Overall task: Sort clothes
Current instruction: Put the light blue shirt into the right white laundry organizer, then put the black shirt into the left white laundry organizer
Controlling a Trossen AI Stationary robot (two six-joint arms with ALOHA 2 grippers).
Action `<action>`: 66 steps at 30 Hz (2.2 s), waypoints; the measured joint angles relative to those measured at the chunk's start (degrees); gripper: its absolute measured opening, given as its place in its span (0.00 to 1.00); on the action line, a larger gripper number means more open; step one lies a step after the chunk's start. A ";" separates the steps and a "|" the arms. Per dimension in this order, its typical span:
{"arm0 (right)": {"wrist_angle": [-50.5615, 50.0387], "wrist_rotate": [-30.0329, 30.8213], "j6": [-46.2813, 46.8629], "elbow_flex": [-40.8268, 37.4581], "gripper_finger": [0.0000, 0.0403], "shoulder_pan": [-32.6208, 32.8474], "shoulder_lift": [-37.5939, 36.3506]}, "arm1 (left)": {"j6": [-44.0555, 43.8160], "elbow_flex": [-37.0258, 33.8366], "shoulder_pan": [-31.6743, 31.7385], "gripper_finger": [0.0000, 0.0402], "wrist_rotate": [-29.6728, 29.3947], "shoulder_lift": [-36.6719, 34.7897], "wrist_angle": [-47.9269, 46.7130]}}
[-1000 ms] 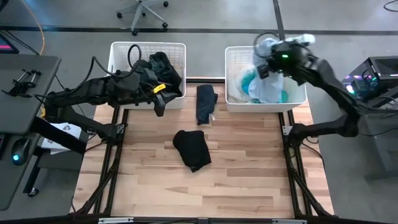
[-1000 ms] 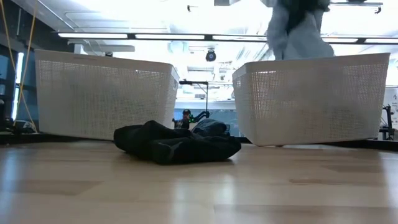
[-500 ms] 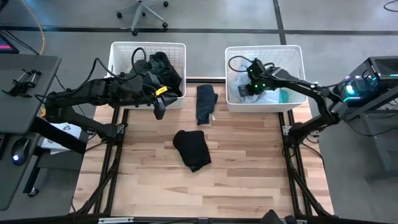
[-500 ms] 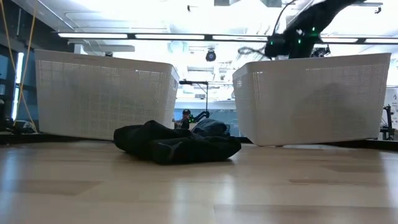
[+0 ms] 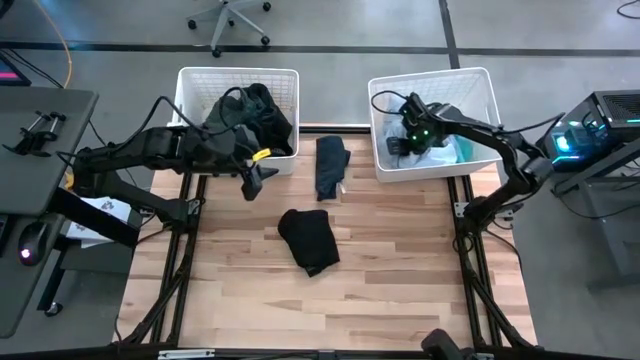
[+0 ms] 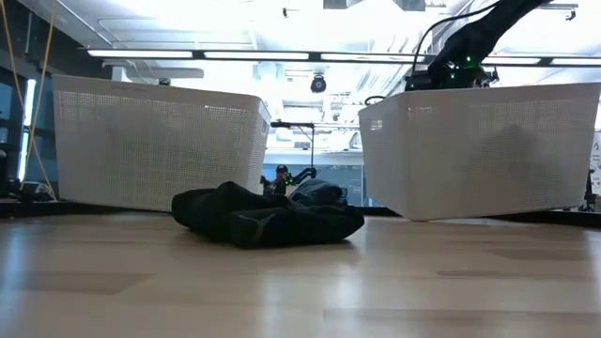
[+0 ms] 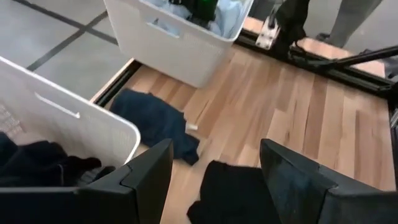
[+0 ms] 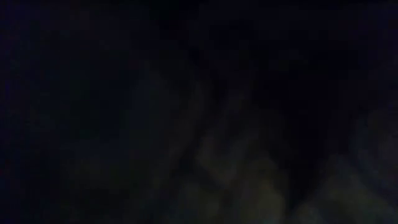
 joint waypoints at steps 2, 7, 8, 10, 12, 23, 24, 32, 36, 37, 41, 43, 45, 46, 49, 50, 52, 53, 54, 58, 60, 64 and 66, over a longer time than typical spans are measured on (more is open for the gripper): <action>-3.54 -1.33 -0.98 2.23 0.35 -0.01 -0.65 | 0.02 0.00 0.02 0.57 0.49 0.00 -1.38; -12.76 -1.85 -3.54 11.19 0.55 -0.01 -2.57 | 0.29 0.00 0.02 0.57 3.48 0.00 -3.25; -14.76 -1.85 -3.96 13.09 0.57 -0.01 -2.91 | 0.28 0.00 -0.14 0.57 4.21 0.00 -3.63; -17.65 -1.89 -4.97 16.74 0.62 0.32 -3.74 | 0.27 -0.30 -0.76 0.57 4.41 0.00 -4.22; -19.98 -2.02 -6.04 19.88 0.64 0.81 -4.73 | -0.41 -1.57 -1.60 0.57 4.43 -0.12 -4.17; -18.84 -2.28 -14.60 22.51 0.65 10.75 -14.81 | -9.24 -22.48 -7.51 0.57 3.30 -0.20 12.11; -17.65 -2.30 -14.60 21.95 0.65 12.39 -15.88 | -9.17 -25.08 -8.05 0.57 3.01 -0.20 15.99; -3.10 -0.88 -12.97 15.12 0.65 26.75 -22.77 | 2.61 -43.16 -9.77 0.57 5.88 4.16 44.58; 1.71 1.89 -9.79 11.55 0.65 31.38 -23.70 | 1.82 -45.40 -8.82 0.57 7.11 10.13 47.62; 2.30 2.29 -8.72 10.74 0.65 32.25 -23.72 | 1.87 -45.40 -8.61 0.57 7.32 11.92 47.10; 5.21 3.19 -5.62 7.33 0.65 34.80 -23.70 | 3.22 -44.64 -8.43 0.57 8.92 18.63 49.62; 5.98 3.20 -4.27 6.38 0.65 35.76 -23.67 | 2.89 -44.00 -8.48 0.57 9.07 21.71 50.85; 7.17 3.20 -3.27 5.93 0.65 36.69 -23.70 | 2.86 -43.51 -8.53 0.57 9.01 24.64 51.46; 8.14 3.22 -2.77 5.84 0.65 37.10 -23.72 | 2.87 -43.21 -8.56 0.57 8.97 25.94 51.46; 11.30 3.33 -2.35 5.84 0.65 38.44 -23.72 | 2.77 -42.68 -8.68 0.55 8.83 29.59 52.24; 12.75 3.33 -2.40 5.84 0.65 38.92 -23.72 | 2.76 -42.56 -8.86 0.53 8.78 30.63 52.25; 15.19 3.31 -2.42 5.84 0.65 39.89 -23.72 | 2.73 -42.43 -9.25 0.47 8.56 32.22 51.65; 16.34 3.32 -2.44 5.84 0.65 40.29 -23.72 | 2.42 -42.30 -9.53 0.43 8.45 32.80 51.70; 17.43 3.34 -2.52 5.84 0.65 40.69 -23.72 | 1.75 -42.29 -9.79 0.38 8.35 33.00 51.32; 19.27 5.73 -3.46 5.84 0.65 42.12 -23.72 | -0.77 -42.25 -10.26 0.10 9.78 32.74 50.39; 19.42 7.13 -4.50 5.84 0.65 42.56 -23.72 | -3.56 -42.38 -10.27 0.04 10.69 31.95 50.02; 19.51 8.36 -6.35 5.84 0.65 42.70 -23.72 | -10.76 -42.99 -10.36 0.04 13.69 27.14 46.81; 19.96 8.46 -7.71 5.84 0.65 42.60 -23.67 | -12.39 -43.42 -10.57 0.02 13.12 23.54 43.81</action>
